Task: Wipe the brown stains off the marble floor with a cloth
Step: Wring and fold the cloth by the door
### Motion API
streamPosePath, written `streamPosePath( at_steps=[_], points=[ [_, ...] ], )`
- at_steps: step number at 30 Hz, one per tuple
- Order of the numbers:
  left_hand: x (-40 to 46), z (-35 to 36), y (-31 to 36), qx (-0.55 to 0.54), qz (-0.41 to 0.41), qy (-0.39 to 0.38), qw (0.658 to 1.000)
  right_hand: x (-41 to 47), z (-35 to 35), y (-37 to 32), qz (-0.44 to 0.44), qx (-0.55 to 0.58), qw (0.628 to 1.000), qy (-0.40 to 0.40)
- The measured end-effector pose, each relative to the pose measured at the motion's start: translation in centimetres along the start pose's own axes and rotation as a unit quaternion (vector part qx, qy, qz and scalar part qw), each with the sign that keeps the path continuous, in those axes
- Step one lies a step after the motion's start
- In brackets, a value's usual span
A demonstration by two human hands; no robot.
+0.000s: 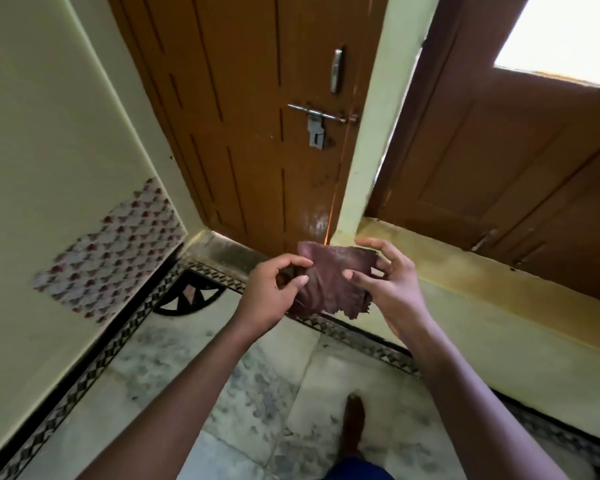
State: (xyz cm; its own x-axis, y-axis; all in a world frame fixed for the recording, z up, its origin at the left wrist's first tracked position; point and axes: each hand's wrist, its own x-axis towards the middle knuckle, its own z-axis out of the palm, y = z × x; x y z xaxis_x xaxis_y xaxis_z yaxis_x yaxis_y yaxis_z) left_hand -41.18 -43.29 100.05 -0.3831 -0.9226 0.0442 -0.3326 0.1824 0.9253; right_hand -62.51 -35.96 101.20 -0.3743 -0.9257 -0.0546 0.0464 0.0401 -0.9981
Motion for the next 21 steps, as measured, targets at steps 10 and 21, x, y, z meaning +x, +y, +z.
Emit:
streamPosePath(
  at_steps=[10,21],
  points=[
    [12.0,17.7,-0.6,0.092,-0.051,-0.080,0.991,12.5,-15.4,6.2,0.067,-0.146,0.985,0.062],
    [26.0,27.4,-5.6,0.176,-0.028,-0.202,0.963,26.0,-21.1,16.9,0.182,-0.161,0.962,0.125]
  ],
)
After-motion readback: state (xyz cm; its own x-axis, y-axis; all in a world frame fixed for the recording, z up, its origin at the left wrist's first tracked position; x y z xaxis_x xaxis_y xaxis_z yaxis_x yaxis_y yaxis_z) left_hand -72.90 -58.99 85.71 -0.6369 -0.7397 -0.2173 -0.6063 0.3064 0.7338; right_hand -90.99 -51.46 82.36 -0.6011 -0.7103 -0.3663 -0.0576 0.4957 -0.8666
